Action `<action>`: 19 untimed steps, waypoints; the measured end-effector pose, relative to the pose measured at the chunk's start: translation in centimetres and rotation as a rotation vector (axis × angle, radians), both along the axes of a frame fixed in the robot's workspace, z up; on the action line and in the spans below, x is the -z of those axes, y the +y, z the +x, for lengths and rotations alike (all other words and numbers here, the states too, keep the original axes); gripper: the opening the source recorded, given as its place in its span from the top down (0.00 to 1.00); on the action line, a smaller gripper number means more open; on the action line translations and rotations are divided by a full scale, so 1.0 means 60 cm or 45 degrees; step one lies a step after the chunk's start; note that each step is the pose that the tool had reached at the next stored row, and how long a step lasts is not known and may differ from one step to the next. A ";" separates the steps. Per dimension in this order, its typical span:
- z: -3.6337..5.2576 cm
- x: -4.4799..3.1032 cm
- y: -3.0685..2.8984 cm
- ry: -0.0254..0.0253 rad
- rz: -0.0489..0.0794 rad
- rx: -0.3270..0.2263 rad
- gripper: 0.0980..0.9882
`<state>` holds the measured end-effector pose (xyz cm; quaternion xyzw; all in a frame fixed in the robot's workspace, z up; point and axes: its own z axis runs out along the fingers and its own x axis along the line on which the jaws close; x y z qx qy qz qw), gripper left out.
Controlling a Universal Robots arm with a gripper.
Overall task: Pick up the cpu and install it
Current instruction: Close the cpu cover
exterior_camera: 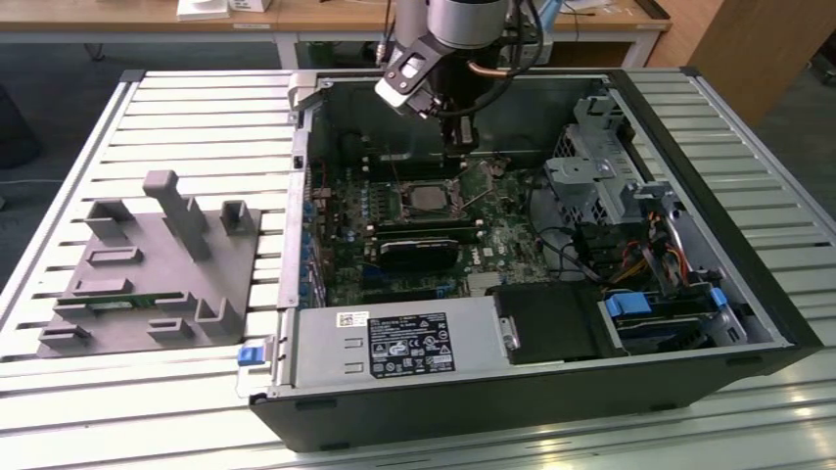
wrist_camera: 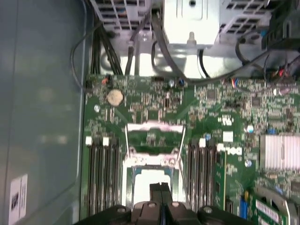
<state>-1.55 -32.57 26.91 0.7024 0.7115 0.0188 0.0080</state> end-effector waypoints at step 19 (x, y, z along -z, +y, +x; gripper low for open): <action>0.068 0.002 0.0017 0.0024 0.000 0.000 0.99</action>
